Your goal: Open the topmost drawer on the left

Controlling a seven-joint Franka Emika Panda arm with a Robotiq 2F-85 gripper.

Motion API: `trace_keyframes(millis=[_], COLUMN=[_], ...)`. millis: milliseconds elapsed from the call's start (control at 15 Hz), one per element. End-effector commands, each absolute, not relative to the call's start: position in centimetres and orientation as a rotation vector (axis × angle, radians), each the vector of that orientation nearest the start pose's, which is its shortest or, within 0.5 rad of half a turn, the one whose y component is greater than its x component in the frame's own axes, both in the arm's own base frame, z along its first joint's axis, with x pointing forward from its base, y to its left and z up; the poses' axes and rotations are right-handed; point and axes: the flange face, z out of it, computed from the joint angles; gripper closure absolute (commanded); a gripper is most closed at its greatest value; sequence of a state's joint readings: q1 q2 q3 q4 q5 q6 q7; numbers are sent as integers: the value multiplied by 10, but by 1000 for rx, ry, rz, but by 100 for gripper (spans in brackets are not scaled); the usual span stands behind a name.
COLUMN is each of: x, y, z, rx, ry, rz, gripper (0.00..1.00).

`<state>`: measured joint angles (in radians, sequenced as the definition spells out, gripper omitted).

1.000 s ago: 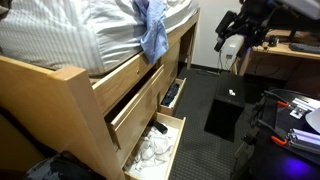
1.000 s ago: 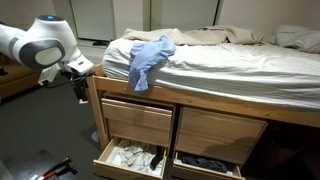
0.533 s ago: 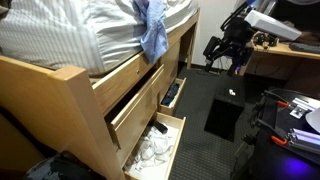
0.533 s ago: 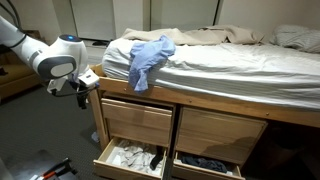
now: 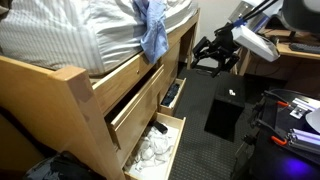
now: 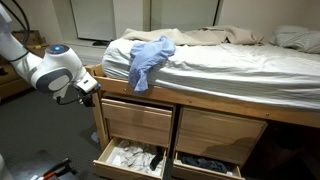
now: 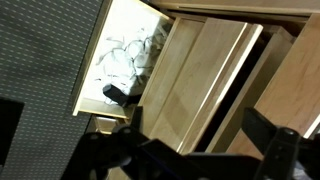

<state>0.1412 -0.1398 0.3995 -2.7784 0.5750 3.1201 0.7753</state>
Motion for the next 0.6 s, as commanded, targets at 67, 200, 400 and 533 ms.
trace_keyframes(millis=[67,200,400,533], x=[394,385,396,414], y=[192,186,186,181], z=[267,271,256,209], rx=[-2528,-2536,-2561,-2575], ry=[1050,1049,1084,1183], rz=[-423,-432,-340,-173], gripper=[0,0,0,0])
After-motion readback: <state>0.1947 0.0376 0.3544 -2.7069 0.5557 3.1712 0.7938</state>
